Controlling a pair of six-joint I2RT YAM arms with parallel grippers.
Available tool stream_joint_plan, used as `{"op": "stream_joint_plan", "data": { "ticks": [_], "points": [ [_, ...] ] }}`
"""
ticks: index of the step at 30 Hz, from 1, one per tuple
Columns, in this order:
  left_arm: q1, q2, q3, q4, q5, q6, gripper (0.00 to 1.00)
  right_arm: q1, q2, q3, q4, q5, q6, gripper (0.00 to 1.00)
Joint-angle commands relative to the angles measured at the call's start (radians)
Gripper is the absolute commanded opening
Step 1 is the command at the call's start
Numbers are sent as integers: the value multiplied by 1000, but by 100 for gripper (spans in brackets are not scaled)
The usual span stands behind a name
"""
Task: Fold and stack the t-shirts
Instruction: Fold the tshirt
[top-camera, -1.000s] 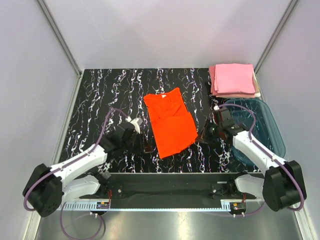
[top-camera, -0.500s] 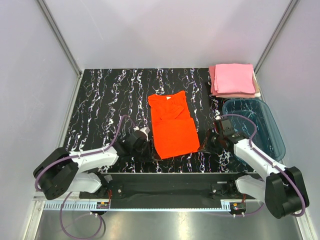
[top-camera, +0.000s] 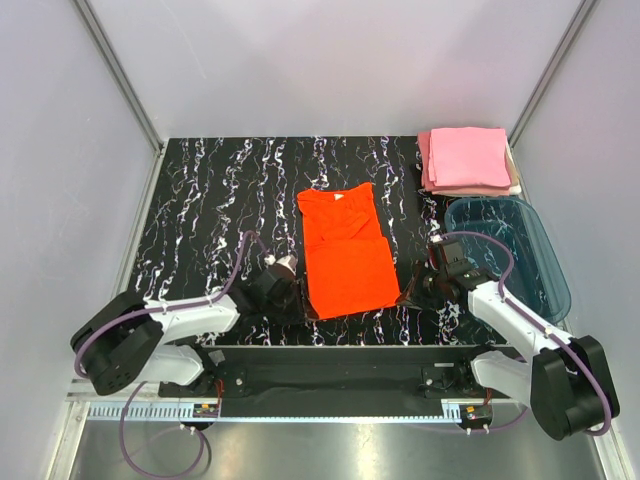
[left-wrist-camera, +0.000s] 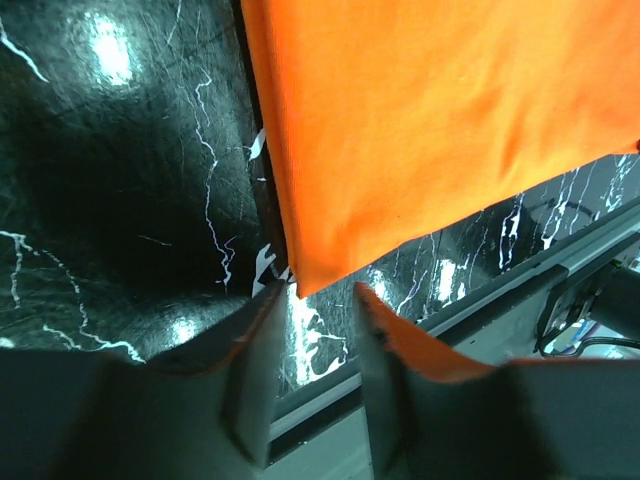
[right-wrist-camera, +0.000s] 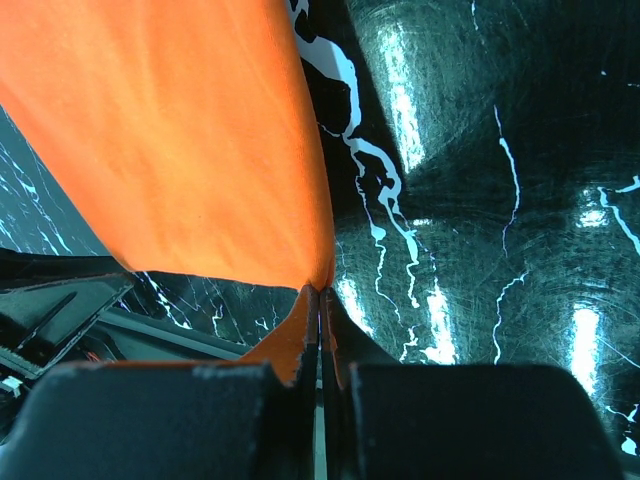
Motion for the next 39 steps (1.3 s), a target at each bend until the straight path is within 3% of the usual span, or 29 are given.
{"op": "stream_joint_plan", "data": {
  "ticks": [1,3,8,18,25,31,39],
  "points": [
    [-9,28,5,30,-14,6,29,6,-22,0,27,-7,16,0],
    [-11,27,-1,28,-11,6,24,8,-30,-3,25,-4,16,0],
    [-12,7,25,20,-8,30,0,6,-37,-1,24,-2,24,0],
    [-58,-181,259,-288,-83,98,0,8,-109,114,-102,50,-8,0],
    [-40,-200,388,-411,-114,172,0,6,-96,255,-182,119,-53,0],
    [121,-150,469,-414,-60,268,0,6,19,417,-176,139,-116,0],
    [348,37,643,-388,67,389,0,3,337,736,-156,139,-221,0]
  ]
}}
